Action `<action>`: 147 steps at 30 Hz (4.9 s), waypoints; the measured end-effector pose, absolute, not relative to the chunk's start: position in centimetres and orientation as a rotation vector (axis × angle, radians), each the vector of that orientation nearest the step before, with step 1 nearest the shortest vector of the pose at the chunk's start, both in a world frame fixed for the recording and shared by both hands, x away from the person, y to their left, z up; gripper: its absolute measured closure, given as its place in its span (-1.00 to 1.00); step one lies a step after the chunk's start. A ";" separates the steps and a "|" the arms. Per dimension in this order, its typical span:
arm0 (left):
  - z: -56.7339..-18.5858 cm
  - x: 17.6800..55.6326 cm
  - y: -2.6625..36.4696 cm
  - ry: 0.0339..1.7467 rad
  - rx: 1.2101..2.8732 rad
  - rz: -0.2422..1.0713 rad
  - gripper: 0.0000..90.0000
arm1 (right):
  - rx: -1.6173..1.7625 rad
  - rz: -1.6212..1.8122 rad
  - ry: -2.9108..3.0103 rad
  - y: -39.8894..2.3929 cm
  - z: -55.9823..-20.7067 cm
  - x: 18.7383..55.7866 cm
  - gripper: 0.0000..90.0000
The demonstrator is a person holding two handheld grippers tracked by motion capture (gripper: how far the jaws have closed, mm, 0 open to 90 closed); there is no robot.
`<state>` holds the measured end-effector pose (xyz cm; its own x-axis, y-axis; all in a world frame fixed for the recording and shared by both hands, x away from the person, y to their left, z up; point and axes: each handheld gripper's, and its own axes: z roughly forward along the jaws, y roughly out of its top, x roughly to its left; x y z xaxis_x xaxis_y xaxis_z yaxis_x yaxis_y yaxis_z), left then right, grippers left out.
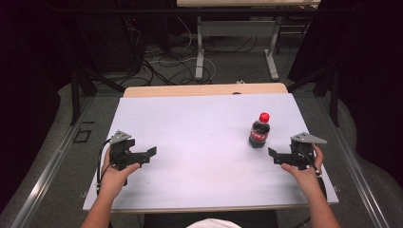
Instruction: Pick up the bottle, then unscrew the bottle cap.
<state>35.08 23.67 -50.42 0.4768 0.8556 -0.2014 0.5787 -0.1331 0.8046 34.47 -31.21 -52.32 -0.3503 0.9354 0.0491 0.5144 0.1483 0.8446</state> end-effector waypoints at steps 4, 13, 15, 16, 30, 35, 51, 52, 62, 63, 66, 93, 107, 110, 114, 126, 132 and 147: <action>-50.2 34.9 23.5 1.200 1.827 0.393 -0.99 | 1.359 1.118 1.945 -30.6 -52.2 34.7 -1.00; -50.0 34.6 23.7 1.211 1.809 0.398 -0.99 | 1.323 1.143 2.010 -28.5 -51.7 36.7 -1.00; -50.0 34.7 23.8 1.210 1.811 0.393 -0.99 | 1.301 1.147 2.023 -27.8 -51.6 37.4 -1.00; -50.0 34.7 23.8 1.210 1.811 0.393 -0.99 | 1.301 1.147 2.023 -27.8 -51.6 37.4 -1.00; -50.6 34.9 23.6 1.212 1.831 0.378 -0.99 | 1.329 1.155 2.026 -26.1 -52.7 40.7 -0.55; -50.7 35.0 23.7 1.215 1.830 0.377 -0.99 | 1.321 1.133 2.031 -26.1 -52.9 40.9 -0.44; -50.9 35.0 23.5 1.214 1.842 0.371 -0.99 | 1.305 1.115 2.032 -26.0 -52.8 41.0 -0.36; -50.9 35.0 23.5 1.214 1.842 0.371 -0.99 | 1.305 1.115 2.032 -26.0 -52.8 41.0 -0.36; -50.7 34.9 23.4 1.204 1.848 0.373 -0.98 | 1.217 1.155 2.101 -24.6 -51.8 39.9 -0.36; -50.6 34.8 23.3 1.202 1.851 0.370 -0.98 | 1.211 1.175 2.113 -24.3 -51.6 39.7 -0.36; -50.6 34.8 23.1 1.196 1.846 0.376 -0.95 | 1.165 1.208 2.144 -23.3 -50.8 39.0 -0.36; -46.1 32.4 18.5 0.954 1.868 0.322 -0.92 | 0.722 1.369 2.425 -13.7 -47.7 32.7 -0.36; -41.9 30.9 14.6 0.719 1.922 0.221 -0.59 | 0.648 1.369 2.507 -11.7 -48.3 31.3 -0.36; -41.2 30.5 13.7 0.662 1.932 0.200 -0.52 | 0.643 1.383 2.508 -11.5 -48.6 31.2 -0.36; -40.6 30.4 12.5 0.613 1.941 0.182 -0.49 | 0.638 1.380 2.525 -11.3 -48.9 31.2 -0.36; -40.0 31.0 10.2 0.543 1.986 0.037 -0.19 | 0.607 1.399 2.564 -10.9 -49.2 30.9 -0.36; -40.1 31.6 9.9 0.521 2.009 0.000 -0.03 | 0.599 1.403 2.581 -10.8 -49.3 30.8 -0.36; -40.7 32.0 9.6 0.465 2.025 -0.047 0.32 | 0.570 1.448 2.609 -10.5 -49.4 30.6 -0.36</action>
<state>32.01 9.64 -40.70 0.9248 0.3043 -0.2281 0.3436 -0.4111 0.8444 30.59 -10.46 -49.39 -0.9243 0.3710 0.0890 0.2719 0.4767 0.8360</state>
